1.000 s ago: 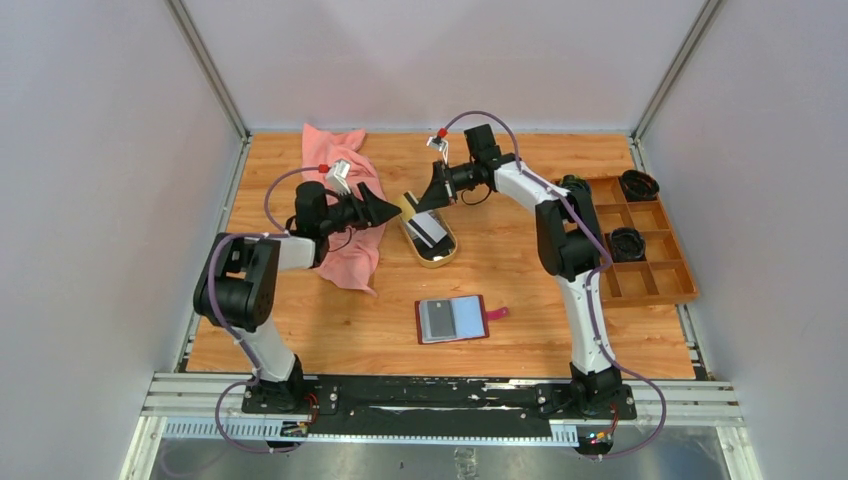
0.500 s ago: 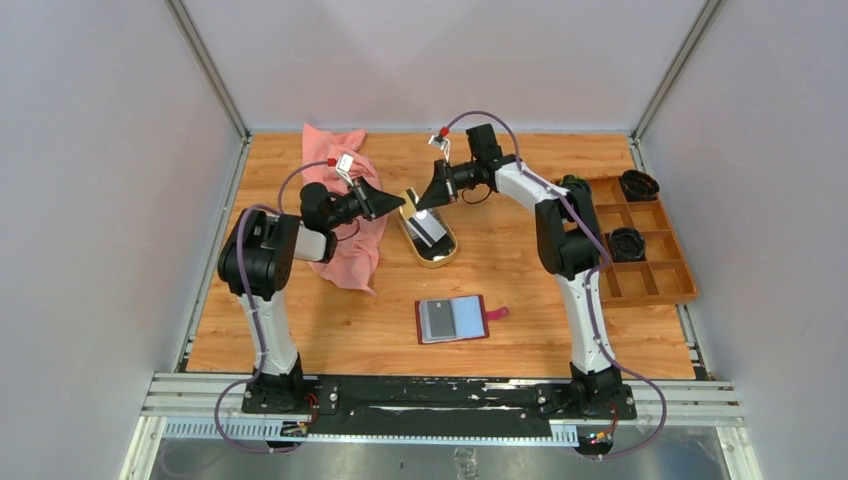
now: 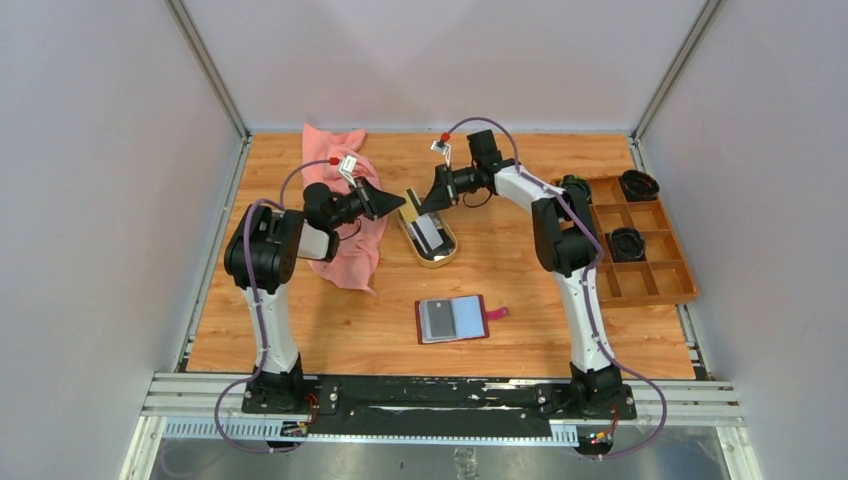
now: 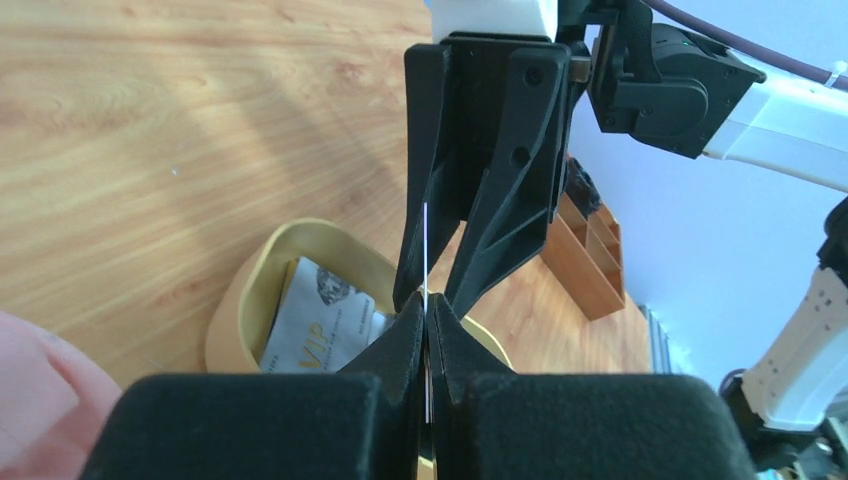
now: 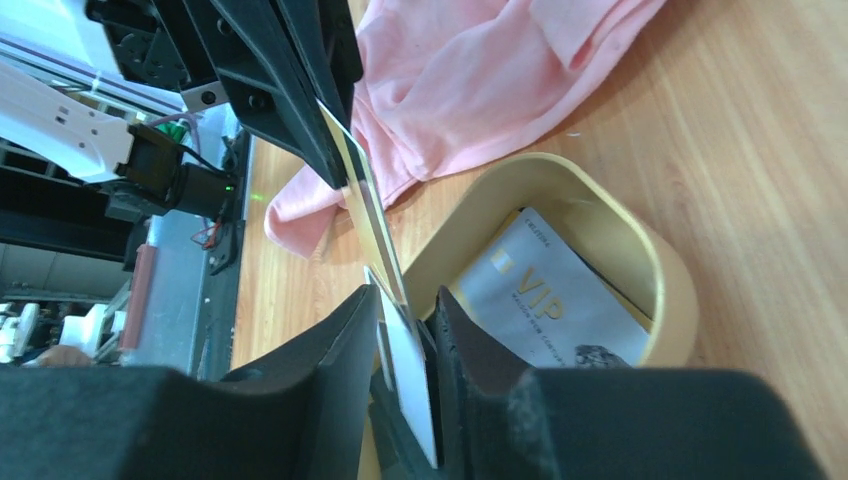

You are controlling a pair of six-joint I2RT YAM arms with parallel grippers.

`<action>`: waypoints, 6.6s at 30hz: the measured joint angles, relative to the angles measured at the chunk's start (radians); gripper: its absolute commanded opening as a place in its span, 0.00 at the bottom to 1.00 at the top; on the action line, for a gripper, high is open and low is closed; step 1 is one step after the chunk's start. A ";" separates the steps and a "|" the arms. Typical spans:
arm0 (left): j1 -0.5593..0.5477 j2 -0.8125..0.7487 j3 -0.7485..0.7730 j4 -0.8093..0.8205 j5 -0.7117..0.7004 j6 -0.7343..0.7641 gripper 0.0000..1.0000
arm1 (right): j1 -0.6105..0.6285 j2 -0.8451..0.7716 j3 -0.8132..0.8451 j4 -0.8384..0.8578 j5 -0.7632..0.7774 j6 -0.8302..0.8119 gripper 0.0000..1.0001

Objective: Put the credit cards into the card holder
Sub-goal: Pick up the credit card from the storage box, then insert the credit card into the card holder.

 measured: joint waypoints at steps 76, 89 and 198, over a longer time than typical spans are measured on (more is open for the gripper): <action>-0.388 -0.322 -0.299 0.241 0.125 -0.520 0.00 | -0.102 -1.019 -0.971 0.121 -0.106 0.244 0.52; -0.396 -0.290 -0.277 0.237 0.162 -0.502 0.00 | -0.056 -0.963 -0.937 0.023 -0.101 0.152 0.26; -0.624 -0.690 -0.698 -0.505 -0.636 -0.147 0.73 | -0.098 -1.007 -1.464 0.616 0.352 0.389 0.00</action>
